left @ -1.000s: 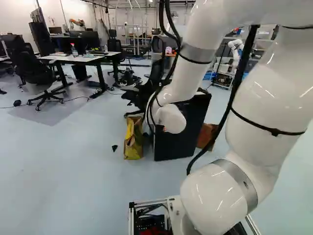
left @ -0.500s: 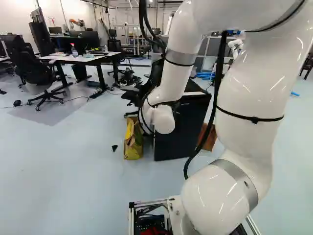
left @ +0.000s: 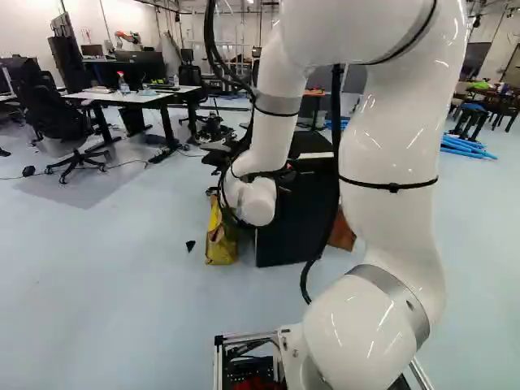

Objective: Grab a drink from the fridge

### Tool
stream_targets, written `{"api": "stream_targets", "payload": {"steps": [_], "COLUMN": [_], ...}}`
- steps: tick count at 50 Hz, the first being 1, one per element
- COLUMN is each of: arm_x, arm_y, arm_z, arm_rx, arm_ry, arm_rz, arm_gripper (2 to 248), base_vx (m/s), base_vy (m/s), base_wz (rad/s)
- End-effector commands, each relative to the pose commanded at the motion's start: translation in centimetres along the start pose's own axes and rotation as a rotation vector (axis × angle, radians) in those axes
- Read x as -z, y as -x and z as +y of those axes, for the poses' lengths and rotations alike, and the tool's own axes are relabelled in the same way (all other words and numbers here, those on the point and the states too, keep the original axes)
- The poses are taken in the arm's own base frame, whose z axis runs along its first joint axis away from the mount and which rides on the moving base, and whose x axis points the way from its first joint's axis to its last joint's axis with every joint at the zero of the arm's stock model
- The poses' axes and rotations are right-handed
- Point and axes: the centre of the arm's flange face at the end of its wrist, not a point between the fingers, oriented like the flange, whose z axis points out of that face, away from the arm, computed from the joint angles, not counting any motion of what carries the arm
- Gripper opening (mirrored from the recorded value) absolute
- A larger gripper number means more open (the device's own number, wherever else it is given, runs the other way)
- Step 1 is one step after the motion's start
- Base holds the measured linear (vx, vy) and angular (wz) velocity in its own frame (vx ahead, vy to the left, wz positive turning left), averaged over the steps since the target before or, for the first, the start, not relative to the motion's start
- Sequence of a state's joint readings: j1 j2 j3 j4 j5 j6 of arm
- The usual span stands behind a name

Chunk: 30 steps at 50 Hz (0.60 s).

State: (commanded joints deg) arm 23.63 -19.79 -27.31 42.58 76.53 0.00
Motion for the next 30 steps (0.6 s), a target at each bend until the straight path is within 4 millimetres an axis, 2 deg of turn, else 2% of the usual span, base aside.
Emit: {"api": "stream_targets", "payload": {"steps": [30], "arm_x": [-1.4], "arm_y": [3.3], "arm_z": [-1.9], "arm_rx": [0.014], "arm_ry": [0.118], "arm_rz": [0.018], "arm_gripper": [247], "base_vx": [0.000], "base_vy": [0.000], "base_wz": [0.000]}}
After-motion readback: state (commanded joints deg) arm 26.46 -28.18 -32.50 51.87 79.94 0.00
